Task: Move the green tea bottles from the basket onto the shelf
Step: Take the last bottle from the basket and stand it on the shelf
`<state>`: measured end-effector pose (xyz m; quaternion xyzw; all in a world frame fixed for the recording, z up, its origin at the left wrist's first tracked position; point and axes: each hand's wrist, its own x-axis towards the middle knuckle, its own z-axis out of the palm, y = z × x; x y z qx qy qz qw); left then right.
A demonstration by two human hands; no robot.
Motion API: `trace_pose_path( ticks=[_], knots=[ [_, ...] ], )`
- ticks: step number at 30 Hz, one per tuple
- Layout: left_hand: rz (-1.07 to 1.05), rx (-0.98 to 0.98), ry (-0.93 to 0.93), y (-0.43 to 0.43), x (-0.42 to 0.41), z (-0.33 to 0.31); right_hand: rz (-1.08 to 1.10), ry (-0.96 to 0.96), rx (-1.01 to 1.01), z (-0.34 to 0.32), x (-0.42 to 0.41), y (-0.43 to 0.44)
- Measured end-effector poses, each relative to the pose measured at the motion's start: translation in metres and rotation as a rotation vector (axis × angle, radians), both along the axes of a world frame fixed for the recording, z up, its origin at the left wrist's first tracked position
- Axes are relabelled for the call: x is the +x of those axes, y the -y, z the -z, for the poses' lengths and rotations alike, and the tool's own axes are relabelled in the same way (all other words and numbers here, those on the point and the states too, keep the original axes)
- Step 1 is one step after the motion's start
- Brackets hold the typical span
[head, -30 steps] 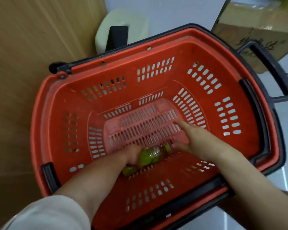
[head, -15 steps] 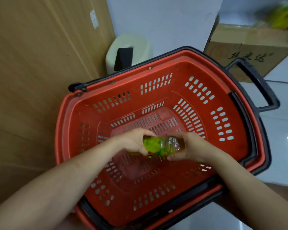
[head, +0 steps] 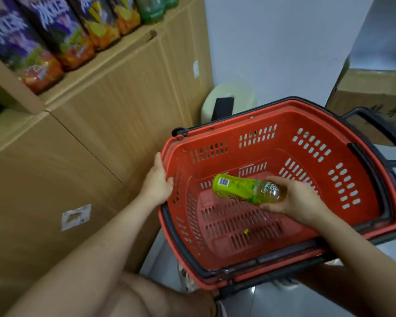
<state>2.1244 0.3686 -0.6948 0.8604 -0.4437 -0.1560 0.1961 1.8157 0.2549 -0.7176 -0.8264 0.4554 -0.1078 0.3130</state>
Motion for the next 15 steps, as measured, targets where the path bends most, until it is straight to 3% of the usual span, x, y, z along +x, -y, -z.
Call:
trace_pose_path(
  ticks=[5,11,15],
  knots=[
    [-0.036,0.004,-0.002,0.034,-0.018,0.013,0.029,-0.017,-0.133,-0.029,0.028,-0.005],
    [-0.057,-0.008,-0.098,0.067,-0.055,0.014,-0.059,-0.19,-0.391,-0.099,0.036,-0.01],
    [0.053,-0.062,-0.122,0.065,-0.066,-0.005,-0.103,-0.236,-0.483,-0.147,0.033,-0.017]
  ],
)
